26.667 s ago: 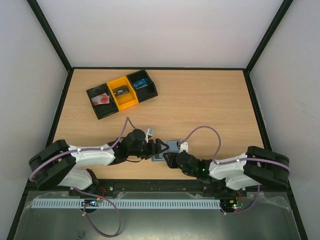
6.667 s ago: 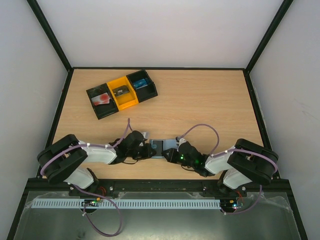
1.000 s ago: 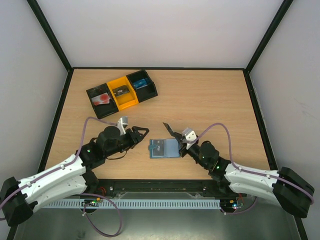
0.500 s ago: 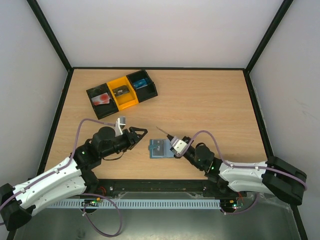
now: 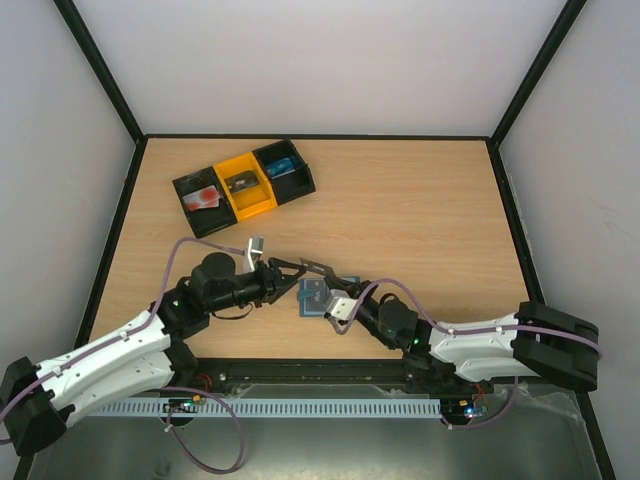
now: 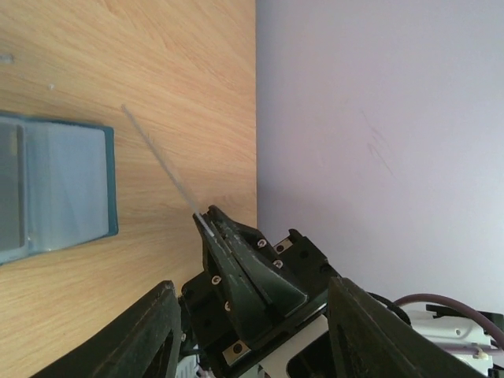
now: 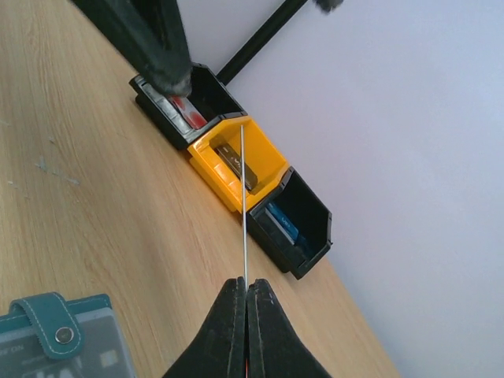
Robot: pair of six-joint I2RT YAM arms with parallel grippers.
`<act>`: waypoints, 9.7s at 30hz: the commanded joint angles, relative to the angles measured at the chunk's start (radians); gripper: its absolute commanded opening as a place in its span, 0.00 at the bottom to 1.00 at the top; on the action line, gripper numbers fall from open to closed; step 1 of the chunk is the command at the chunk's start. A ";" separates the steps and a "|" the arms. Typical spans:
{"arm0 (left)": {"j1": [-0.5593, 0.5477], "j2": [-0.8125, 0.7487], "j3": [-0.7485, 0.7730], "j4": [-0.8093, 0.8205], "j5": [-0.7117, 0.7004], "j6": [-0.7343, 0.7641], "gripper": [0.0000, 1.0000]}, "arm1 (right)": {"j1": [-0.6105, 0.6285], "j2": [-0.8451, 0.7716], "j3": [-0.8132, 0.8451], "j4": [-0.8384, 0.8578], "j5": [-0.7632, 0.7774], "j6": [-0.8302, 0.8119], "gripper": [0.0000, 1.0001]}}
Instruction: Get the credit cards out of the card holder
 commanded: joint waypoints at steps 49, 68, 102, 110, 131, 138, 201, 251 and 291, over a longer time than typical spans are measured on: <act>0.021 0.072 -0.081 0.122 0.094 -0.092 0.03 | 0.139 0.031 0.005 0.069 0.158 -0.253 0.02; 0.074 -0.014 -0.069 0.034 0.005 0.042 0.03 | 0.140 -0.160 0.002 -0.050 0.169 0.054 0.60; 0.623 0.512 0.401 -0.229 -0.169 0.551 0.03 | 0.140 -0.663 0.063 -0.763 0.231 1.156 0.98; 0.650 0.682 0.572 -0.245 -0.269 0.606 0.03 | 0.140 -0.653 0.141 -0.857 0.157 1.209 0.98; 0.709 0.961 0.690 -0.154 -0.165 0.579 0.03 | 0.140 -0.664 0.135 -0.877 0.192 1.197 0.98; 0.709 1.053 0.758 -0.139 -0.173 0.583 0.03 | 0.140 -0.697 0.091 -0.882 0.217 1.201 0.98; 0.700 0.775 0.628 -0.294 0.055 0.674 0.56 | 0.138 -0.526 0.214 -1.141 0.312 1.533 0.98; 0.023 0.473 -0.239 0.443 0.021 0.219 0.50 | -0.039 0.104 0.205 -0.664 -0.107 1.664 0.29; -0.036 0.656 -0.177 0.611 0.085 0.148 0.55 | -0.075 0.274 0.151 -0.661 -0.115 1.658 0.03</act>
